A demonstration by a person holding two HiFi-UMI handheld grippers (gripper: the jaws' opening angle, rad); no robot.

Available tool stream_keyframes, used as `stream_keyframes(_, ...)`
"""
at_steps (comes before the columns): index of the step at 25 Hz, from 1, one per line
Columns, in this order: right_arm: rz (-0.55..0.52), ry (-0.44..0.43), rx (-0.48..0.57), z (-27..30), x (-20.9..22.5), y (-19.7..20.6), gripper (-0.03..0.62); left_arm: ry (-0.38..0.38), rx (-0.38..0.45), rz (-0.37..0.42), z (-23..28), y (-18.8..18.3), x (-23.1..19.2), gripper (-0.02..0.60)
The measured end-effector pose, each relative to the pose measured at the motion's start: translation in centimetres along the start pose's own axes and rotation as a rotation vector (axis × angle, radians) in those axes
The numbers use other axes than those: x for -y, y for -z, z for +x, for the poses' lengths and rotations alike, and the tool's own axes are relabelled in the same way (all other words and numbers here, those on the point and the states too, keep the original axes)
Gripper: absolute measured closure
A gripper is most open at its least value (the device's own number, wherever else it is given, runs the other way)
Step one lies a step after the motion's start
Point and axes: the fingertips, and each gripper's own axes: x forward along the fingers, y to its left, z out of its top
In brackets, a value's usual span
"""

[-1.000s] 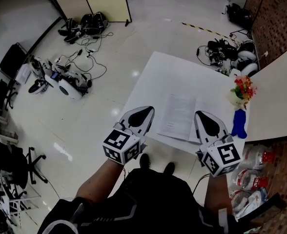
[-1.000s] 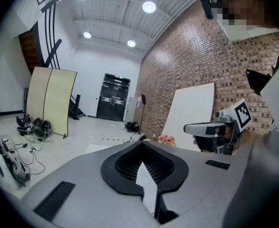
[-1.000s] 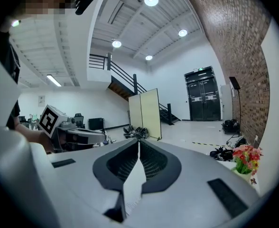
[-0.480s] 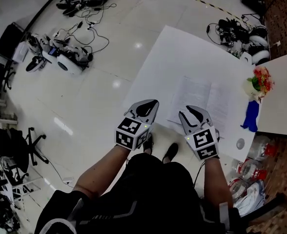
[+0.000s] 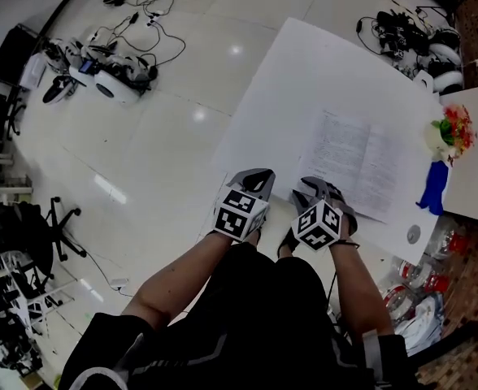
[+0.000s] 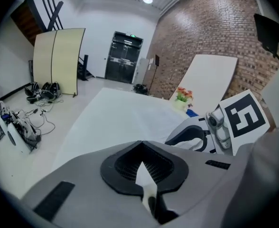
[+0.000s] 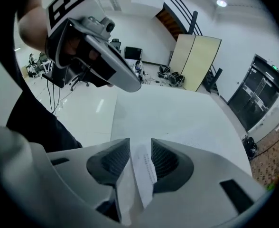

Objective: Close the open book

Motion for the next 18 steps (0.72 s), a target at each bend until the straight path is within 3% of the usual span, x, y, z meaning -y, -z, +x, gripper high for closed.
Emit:
stream_keyframes(10,-0.113,-0.011,-0.072,2.5,-1.0,0.8,0.493,0.030,-0.020,0.004,0.0,1.1,0.3,0.588)
stream_keyframes(18,-0.074,-0.048,-0.066,2.6,-0.7,1.1,0.494,0.053,-0.002,0.003,-0.1,0.9,0.9,0.588)
